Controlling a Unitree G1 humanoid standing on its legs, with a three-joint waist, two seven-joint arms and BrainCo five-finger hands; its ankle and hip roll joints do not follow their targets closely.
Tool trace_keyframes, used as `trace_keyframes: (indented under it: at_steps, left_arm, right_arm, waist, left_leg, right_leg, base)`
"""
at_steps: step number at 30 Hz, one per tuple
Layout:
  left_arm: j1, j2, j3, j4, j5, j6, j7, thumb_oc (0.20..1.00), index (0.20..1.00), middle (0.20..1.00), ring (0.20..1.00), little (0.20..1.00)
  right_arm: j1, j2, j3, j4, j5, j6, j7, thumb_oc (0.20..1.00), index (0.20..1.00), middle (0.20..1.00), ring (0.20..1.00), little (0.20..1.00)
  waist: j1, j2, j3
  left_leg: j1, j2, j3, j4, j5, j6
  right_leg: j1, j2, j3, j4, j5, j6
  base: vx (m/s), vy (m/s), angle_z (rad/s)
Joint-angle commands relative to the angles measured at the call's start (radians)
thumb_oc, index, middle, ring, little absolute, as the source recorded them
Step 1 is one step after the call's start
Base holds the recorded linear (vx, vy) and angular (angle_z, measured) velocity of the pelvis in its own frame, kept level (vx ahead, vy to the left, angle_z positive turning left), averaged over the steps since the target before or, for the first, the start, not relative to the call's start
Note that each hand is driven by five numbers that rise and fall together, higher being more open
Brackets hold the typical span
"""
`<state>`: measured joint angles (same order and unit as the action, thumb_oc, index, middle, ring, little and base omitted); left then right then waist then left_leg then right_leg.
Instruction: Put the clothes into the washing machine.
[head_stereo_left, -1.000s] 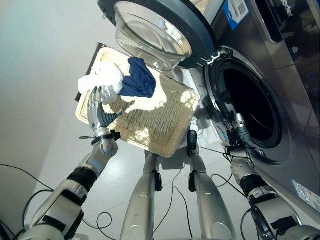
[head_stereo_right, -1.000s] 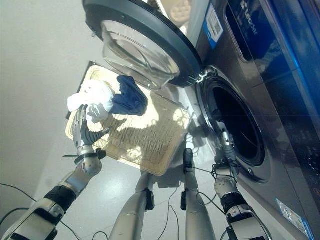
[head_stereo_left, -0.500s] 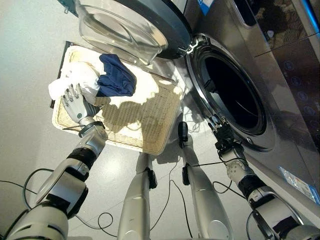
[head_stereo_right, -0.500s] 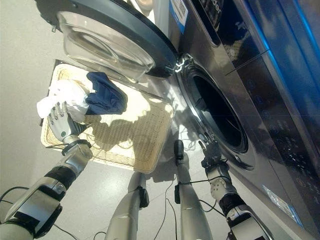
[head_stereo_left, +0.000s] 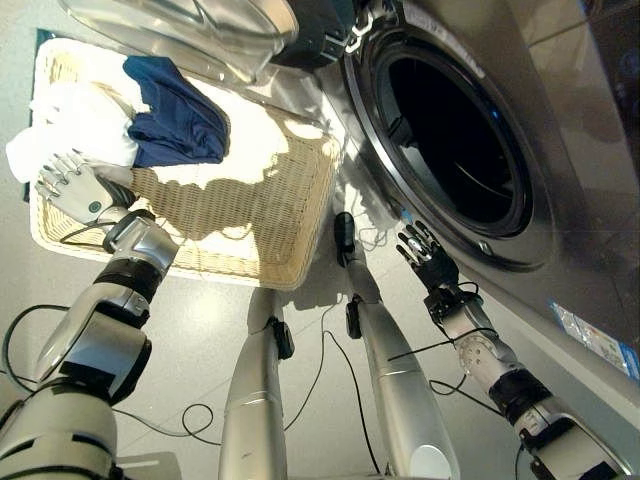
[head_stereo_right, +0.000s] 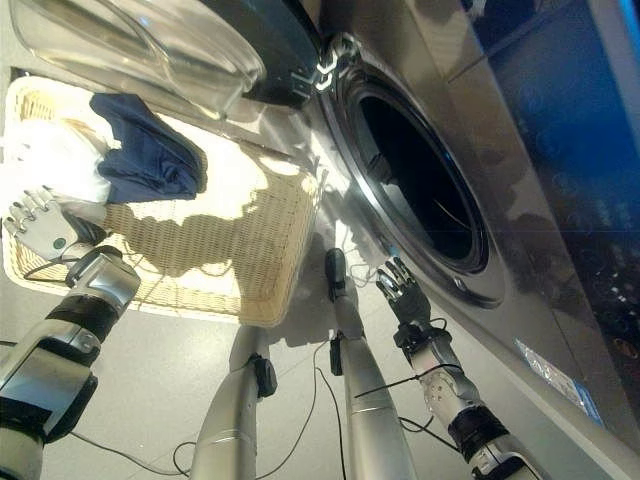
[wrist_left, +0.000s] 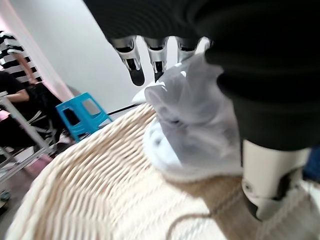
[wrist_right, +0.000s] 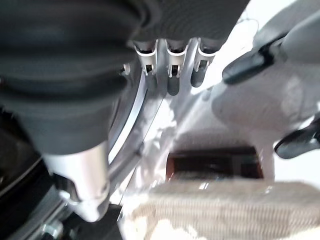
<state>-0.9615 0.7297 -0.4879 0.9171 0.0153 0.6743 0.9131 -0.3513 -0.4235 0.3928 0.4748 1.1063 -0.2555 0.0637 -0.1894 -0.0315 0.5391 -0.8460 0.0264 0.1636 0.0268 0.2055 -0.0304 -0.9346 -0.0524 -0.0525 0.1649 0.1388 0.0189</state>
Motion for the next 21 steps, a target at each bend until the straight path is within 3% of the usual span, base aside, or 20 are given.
trace_keyframes:
  at_steps: [1, 2, 3, 4, 5, 6, 7, 9, 12, 18, 19, 20, 21]
  left_arm:
    - [0.008, 0.09, 0.05, 0.024, -0.012, 0.045, 0.003, 1.0, 1.0, 1.0, 1.0, 1.0]
    - [0.008, 0.09, 0.05, 0.024, -0.012, 0.045, 0.003, 1.0, 1.0, 1.0, 1.0, 1.0]
    - [-0.008, 0.108, 0.034, 0.044, 0.025, 0.047, -0.054, 1.0, 1.0, 1.0, 1.0, 1.0]
    - [-0.029, 0.116, 0.032, 0.05, 0.037, 0.044, -0.075, 1.0, 1.0, 1.0, 1.0, 1.0]
    - [-0.045, 0.133, 0.015, 0.064, 0.045, 0.05, -0.132, 0.614, 0.614, 0.614, 0.614, 0.614]
    - [-0.047, 0.136, 0.012, 0.068, 0.045, 0.052, -0.144, 0.46, 0.46, 0.46, 0.46, 0.46]
    - [-0.064, 0.145, 0.001, 0.08, 0.057, 0.045, -0.194, 0.2, 0.2, 0.2, 0.2, 0.2]
    - [-0.089, 0.162, -0.023, 0.094, 0.053, 0.031, -0.268, 0.2, 0.2, 0.2, 0.2, 0.2]
    - [-0.12, 0.176, -0.048, 0.112, 0.048, 0.019, -0.299, 0.2, 0.2, 0.2, 0.2, 0.2]
    - [-0.143, 0.185, -0.029, 0.145, -0.048, -0.135, -0.177, 0.2, 0.2, 0.2, 0.2, 0.2]
    - [-0.143, 0.185, -0.029, 0.145, -0.048, -0.135, -0.177, 0.2, 0.2, 0.2, 0.2, 0.2]
    - [-0.16, 0.186, 0.005, 0.157, -0.132, -0.256, -0.085, 0.2, 0.2, 0.2, 0.2, 0.2]
    - [-0.163, 0.185, 0.026, 0.165, -0.147, -0.305, -0.063, 0.2, 0.2, 0.2, 0.2, 0.2]
  right_arm:
    - [0.111, -0.015, -0.032, -0.122, -0.031, -0.022, 0.046, 1.0, 1.0, 1.0, 1.0, 1.0]
    - [0.111, -0.015, -0.032, -0.122, -0.031, -0.022, 0.046, 1.0, 1.0, 1.0, 1.0, 1.0]
    - [0.126, -0.023, -0.029, -0.132, -0.028, -0.024, 0.058, 1.0, 1.0, 1.0, 1.0, 1.0]
    - [0.114, -0.026, -0.034, -0.135, -0.026, -0.025, 0.061, 1.0, 1.0, 1.0, 1.0, 1.0]
    - [0.126, -0.036, -0.03, -0.142, -0.009, -0.03, 0.073, 1.0, 1.0, 1.0, 1.0, 1.0]
    - [0.13, -0.037, -0.03, -0.143, -0.006, -0.031, 0.076, 1.0, 1.0, 1.0, 1.0, 1.0]
    - [0.136, -0.039, -0.029, -0.146, 0.006, -0.035, 0.087, 1.0, 1.0, 1.0, 1.0, 1.0]
    - [0.14, -0.043, -0.027, -0.157, 0.026, -0.03, 0.1, 1.0, 1.0, 1.0, 1.0, 1.0]
    - [0.135, -0.044, -0.023, -0.165, 0.006, -0.019, 0.11, 1.0, 1.0, 1.0, 1.0, 1.0]
    - [0.141, -0.055, 0.003, -0.175, -0.051, -0.013, 0.143, 1.0, 1.0, 1.0, 1.0, 1.0]
    - [0.141, -0.055, 0.003, -0.175, -0.051, -0.013, 0.143, 1.0, 1.0, 1.0, 1.0, 1.0]
    - [0.135, -0.059, 0.009, -0.172, -0.048, -0.004, 0.149, 1.0, 1.0, 1.0, 1.0, 1.0]
    - [0.134, -0.059, 0.009, -0.169, -0.05, -0.003, 0.151, 1.0, 1.0, 1.0, 1.0, 1.0]
  waist:
    - [-0.014, -0.091, -0.019]
    - [-0.014, -0.091, -0.019]
    - [-0.017, -0.097, -0.019]
    - [-0.028, -0.104, -0.019]
    - [-0.029, -0.11, -0.019]
    - [-0.027, -0.109, -0.019]
    - [-0.032, -0.115, -0.019]
    - [-0.04, -0.124, -0.019]
    - [-0.047, -0.123, -0.019]
    - [-0.05, -0.121, -0.019]
    - [-0.05, -0.121, -0.019]
    - [-0.047, -0.12, -0.019]
    - [-0.045, -0.119, -0.019]
  left_leg:
    - [-0.072, -0.062, 0.013, 0.222, -0.133, -0.033]
    - [-0.072, -0.062, 0.013, 0.222, -0.133, -0.033]
    - [-0.077, -0.054, 0.001, 0.275, -0.187, -0.039]
    - [-0.117, -0.061, 0.015, 0.287, -0.165, -0.031]
    - [-0.128, -0.057, -0.004, 0.327, -0.21, -0.033]
    - [-0.131, -0.054, -0.007, 0.34, -0.224, -0.033]
    - [-0.148, -0.053, -0.009, 0.363, -0.24, -0.03]
    - [-0.183, -0.054, -0.013, 0.394, -0.257, -0.026]
    - [-0.199, -0.055, -0.011, 0.404, -0.267, -0.023]
    - [-0.169, -0.058, -0.011, 0.381, -0.262, -0.022]
    - [-0.169, -0.058, -0.011, 0.381, -0.262, -0.022]
    - [-0.141, -0.056, -0.014, 0.359, -0.253, -0.027]
    - [-0.128, -0.055, -0.015, 0.348, -0.249, -0.028]
  right_leg:
    - [-0.014, 0.041, 0.039, -0.117, 0.108, 0.081]
    - [-0.014, 0.041, 0.039, -0.117, 0.108, 0.081]
    - [-0.014, 0.05, 0.042, -0.101, 0.086, 0.087]
    - [-0.053, 0.04, 0.045, -0.096, 0.11, 0.082]
    - [-0.06, 0.047, 0.049, -0.079, 0.093, 0.087]
    - [-0.06, 0.051, 0.048, -0.073, 0.086, 0.088]
    - [-0.076, 0.053, 0.052, -0.061, 0.085, 0.089]
    - [-0.108, 0.057, 0.056, -0.039, 0.084, 0.088]
    - [-0.126, 0.062, 0.063, -0.022, 0.077, 0.085]
    - [-0.107, 0.076, 0.075, -0.008, 0.058, 0.076]
    - [-0.107, 0.076, 0.075, -0.008, 0.058, 0.076]
    - [-0.084, 0.08, 0.074, -0.014, 0.051, 0.074]
    - [-0.074, 0.081, 0.074, -0.014, 0.047, 0.072]
  base:
    - [-0.02, 0.123, 0.06]
    - [0.03, 0.143, 0.06]
    - [-0.01, 0.078, 0.01]
    - [0.04, 0.114, 0.01]
    - [0.01, 0.038, -0.01]
    - [0.06, 0.057, 0.0]
    - [0.02, 0.032, 0.02]
    - [0.01, 0.044, 0.04]
    - [-0.01, 0.07, 0.0]
    - [0.0, 0.023, -0.01]
    - [-0.04, -0.024, 0.01]
    - [-0.04, -0.027, 0.01]
    - [-0.05, -0.032, 0.01]
